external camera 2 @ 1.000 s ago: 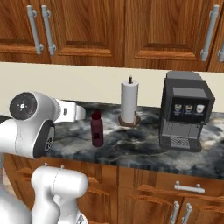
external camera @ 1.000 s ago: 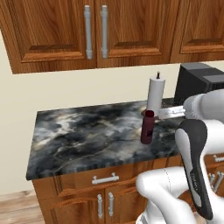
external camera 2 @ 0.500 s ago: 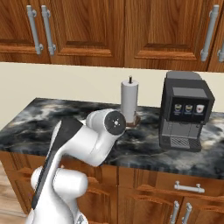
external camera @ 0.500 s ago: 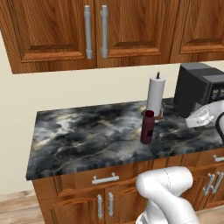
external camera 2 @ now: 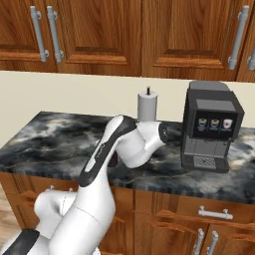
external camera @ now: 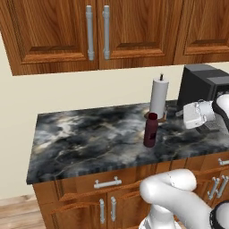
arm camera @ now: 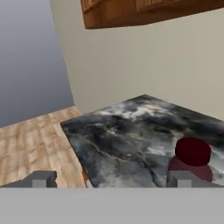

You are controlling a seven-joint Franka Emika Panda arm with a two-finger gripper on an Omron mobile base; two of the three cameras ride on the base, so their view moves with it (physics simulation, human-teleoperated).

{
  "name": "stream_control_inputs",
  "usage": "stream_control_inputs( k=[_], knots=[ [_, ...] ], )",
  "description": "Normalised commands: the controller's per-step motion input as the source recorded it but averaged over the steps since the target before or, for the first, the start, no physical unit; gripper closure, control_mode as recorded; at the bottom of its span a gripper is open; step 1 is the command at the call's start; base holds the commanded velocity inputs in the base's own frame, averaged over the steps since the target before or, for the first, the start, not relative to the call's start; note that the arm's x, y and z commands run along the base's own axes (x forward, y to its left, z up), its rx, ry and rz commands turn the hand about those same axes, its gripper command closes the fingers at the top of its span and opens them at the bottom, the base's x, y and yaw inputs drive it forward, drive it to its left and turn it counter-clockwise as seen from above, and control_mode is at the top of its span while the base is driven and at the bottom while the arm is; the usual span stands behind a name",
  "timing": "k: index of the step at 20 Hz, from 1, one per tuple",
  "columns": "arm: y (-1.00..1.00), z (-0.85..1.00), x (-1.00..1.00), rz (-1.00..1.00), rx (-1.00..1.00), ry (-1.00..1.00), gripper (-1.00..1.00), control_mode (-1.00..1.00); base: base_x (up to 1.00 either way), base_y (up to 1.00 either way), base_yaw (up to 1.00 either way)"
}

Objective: There is a wine glass and glass cup on the dining counter. Place the wine bottle next to the wine glass and the juice bottle next to the glass cup.

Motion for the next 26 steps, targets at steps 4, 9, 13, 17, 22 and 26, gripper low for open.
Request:
stream_control_inputs(
  k=[4, 9, 13, 17, 22, 26],
  knots=[
    [0.21, -0.29, 0.68, 0.29, 0.02, 0.00, -1.00, -1.00, 0.00, 0.00, 0.00],
    [0.09, -0.16, 0.47, 0.18, 0.02, 0.00, -1.00, -1.00, 0.00, 0.00, 0.00],
    [0.00, -0.30, 0.40, 0.12, 0.01, 0.00, -1.00, -1.00, 0.00, 0.00, 0.00],
    [0.00, -0.29, 0.43, 0.08, 0.03, 0.00, -1.00, -1.00, 0.00, 0.00, 0.00],
    [0.00, -0.25, 0.39, 0.04, 0.03, 0.00, -1.00, -1.00, 0.00, 0.00, 0.00],
    [0.00, -0.18, 0.29, 0.00, 0.06, 0.00, -1.00, -1.00, 0.00, 0.00, 0.00]
  ],
)
